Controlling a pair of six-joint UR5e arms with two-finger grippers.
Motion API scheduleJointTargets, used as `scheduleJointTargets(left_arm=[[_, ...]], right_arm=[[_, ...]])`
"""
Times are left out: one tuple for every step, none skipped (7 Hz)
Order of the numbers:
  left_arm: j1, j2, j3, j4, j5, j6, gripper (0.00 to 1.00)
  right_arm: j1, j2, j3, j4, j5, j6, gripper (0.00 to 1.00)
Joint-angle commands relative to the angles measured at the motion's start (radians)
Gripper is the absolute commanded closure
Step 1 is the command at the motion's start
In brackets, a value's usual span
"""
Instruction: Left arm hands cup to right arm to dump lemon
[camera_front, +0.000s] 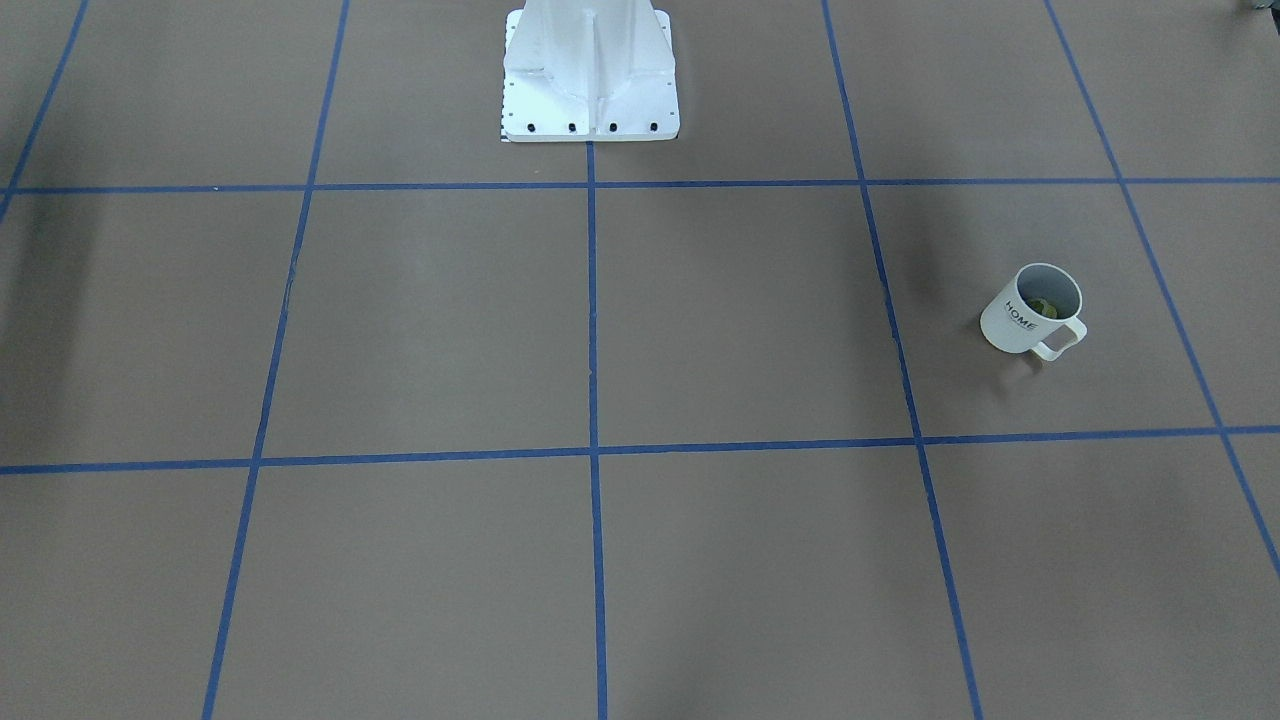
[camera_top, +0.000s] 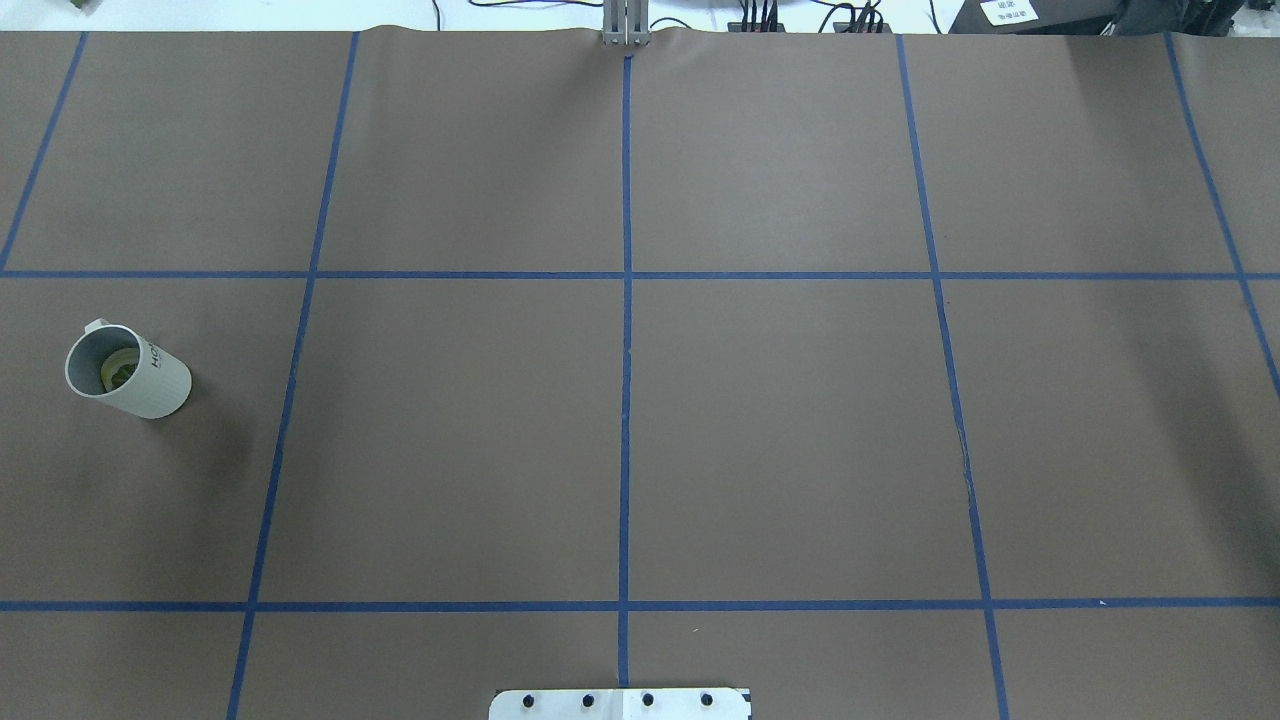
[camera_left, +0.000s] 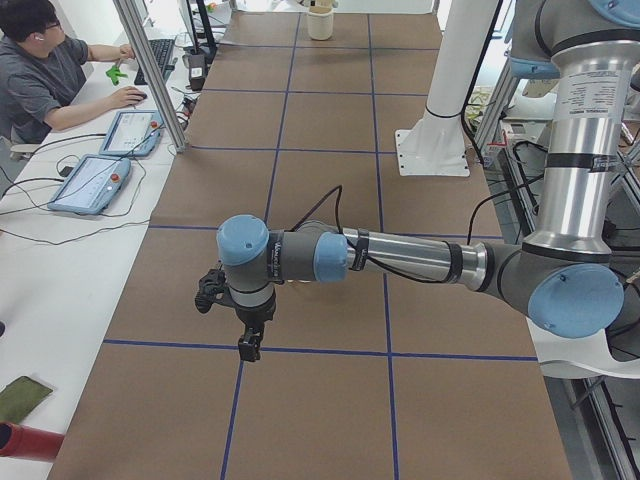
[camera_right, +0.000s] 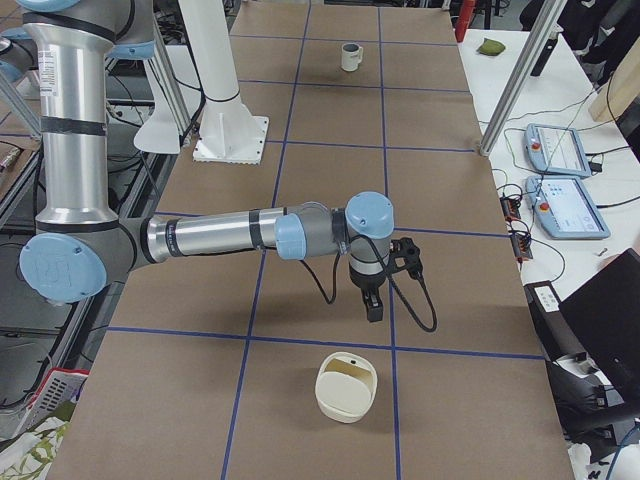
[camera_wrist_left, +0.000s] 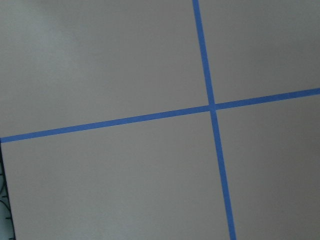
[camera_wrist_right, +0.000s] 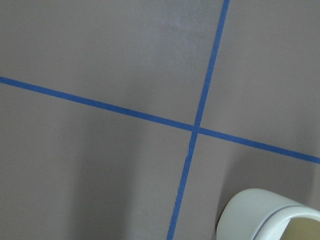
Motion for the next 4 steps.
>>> scheduleJointTargets(left_arm=[[0.002, -0.015, -0.073, -0.020, 0.018, -0.053, 0.00], [0.003, -0.026, -0.075, -0.145, 0.018, -0.061, 0.00], [0.003, -0.026, -0.074, -0.208, 0.009, -0.148, 0.00], [0.003, -0.012, -0.098, -0.233, -0.034, -0.282, 0.00]], right_arm=[[0.000, 0.025, 0.066, 0.034, 0.003, 0.003, 0.00], [-0.001, 0.023, 0.067, 0.131, 0.005, 0.056, 0.00], [-0.003, 0.025, 0.067, 0.187, 0.009, 0.130, 0.00], [-0.012, 0.017, 0.057, 0.247, 0.022, 0.147, 0.00]])
